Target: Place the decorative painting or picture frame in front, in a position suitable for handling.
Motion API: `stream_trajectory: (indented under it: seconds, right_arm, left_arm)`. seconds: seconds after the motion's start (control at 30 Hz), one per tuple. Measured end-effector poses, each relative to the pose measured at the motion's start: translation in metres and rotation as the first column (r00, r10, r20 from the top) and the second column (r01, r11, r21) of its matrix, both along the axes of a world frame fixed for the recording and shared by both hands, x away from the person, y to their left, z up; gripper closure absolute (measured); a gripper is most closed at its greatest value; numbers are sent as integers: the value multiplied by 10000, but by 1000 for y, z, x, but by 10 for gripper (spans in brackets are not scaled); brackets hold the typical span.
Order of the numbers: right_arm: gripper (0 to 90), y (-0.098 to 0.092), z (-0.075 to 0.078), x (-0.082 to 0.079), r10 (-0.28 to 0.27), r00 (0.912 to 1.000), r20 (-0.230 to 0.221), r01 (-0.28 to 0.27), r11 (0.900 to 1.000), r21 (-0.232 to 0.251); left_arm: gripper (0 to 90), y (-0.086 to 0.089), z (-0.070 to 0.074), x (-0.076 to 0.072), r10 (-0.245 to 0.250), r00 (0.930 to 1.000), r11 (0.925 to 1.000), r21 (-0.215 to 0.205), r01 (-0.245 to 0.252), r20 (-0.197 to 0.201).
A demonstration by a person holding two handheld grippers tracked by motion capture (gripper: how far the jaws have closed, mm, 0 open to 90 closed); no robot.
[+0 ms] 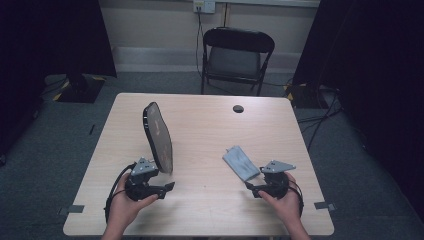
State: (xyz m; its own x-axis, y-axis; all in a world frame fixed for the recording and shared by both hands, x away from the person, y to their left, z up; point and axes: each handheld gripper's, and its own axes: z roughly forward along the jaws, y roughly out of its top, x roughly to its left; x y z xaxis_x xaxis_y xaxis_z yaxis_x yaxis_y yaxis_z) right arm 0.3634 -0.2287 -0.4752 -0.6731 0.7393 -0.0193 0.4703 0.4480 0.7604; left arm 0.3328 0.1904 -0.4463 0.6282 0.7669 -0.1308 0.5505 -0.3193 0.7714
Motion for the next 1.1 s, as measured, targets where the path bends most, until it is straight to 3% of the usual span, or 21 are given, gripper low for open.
stream_trajectory:
  seconds: [0.37, 0.5, 0.6, 0.8, 1.0, 1.1]
  right_arm:
    - [178, 1, -2, -5, -29, 10000, -10, 28, 9999, -168]
    - [179, -1, -3, -6, -80, 10000, -20, 79, 9997, -231]
    - [179, -3, -4, -6, -139, 9999, -44, 138, 9997, -207]
    - [180, -2, -3, -2, -193, 9998, -15, 193, 9997, -159]
    - [189, -2, -4, -2, -151, 9999, -4, 151, 9997, -174]
    - [193, -3, -4, -1, -186, 9998, -20, 186, 9996, -219]
  left_arm:
    - [257, 5, 7, 10, 1112, 9938, 9926, -493, -1106, 94]
    - [293, 11, 8, 12, 1412, 9899, 9892, -408, -1406, 101]
    - [320, 16, 7, 12, 1526, 9883, 9875, -406, -1525, 0]
    - [354, 15, 8, 10, 1442, 9894, 9895, -159, -1439, 191]
    - [399, 25, 8, 8, 1643, 9864, 9855, -411, -1643, -33]
    - [441, 28, 9, 7, 1633, 9864, 9862, -299, -1627, 181]
